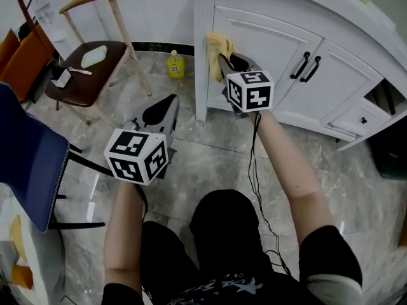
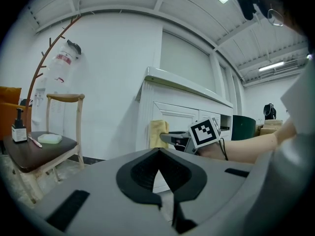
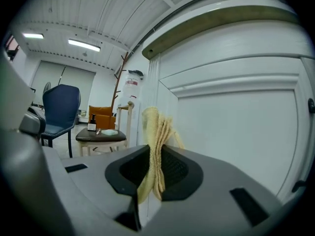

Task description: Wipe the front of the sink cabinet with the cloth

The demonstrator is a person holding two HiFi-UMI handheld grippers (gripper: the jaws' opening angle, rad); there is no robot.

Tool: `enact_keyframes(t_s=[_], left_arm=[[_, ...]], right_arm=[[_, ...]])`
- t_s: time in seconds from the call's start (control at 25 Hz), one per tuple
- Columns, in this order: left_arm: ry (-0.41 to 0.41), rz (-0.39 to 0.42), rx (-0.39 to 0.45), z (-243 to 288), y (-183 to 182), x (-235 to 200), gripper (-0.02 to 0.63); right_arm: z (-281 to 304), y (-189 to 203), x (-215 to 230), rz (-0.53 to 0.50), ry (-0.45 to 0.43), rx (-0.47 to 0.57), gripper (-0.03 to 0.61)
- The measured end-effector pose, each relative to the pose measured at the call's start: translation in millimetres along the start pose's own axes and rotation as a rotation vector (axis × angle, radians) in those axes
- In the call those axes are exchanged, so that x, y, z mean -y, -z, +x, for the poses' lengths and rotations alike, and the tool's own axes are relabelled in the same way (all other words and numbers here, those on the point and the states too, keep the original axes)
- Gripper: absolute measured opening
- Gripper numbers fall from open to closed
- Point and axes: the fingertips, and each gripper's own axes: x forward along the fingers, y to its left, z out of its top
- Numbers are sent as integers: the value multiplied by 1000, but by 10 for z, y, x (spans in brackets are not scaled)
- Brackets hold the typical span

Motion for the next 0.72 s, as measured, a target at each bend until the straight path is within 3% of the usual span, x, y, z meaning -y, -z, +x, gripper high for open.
enact_keyframes(t_s=[0.32, 0.72], left_arm=[[29, 3, -1, 70, 16, 106, 15], [109, -5, -7, 352, 51, 501, 15]], right_arm=[[-183, 81, 274, 17, 76, -3, 61], [-677, 233, 938, 57, 212, -8, 61]])
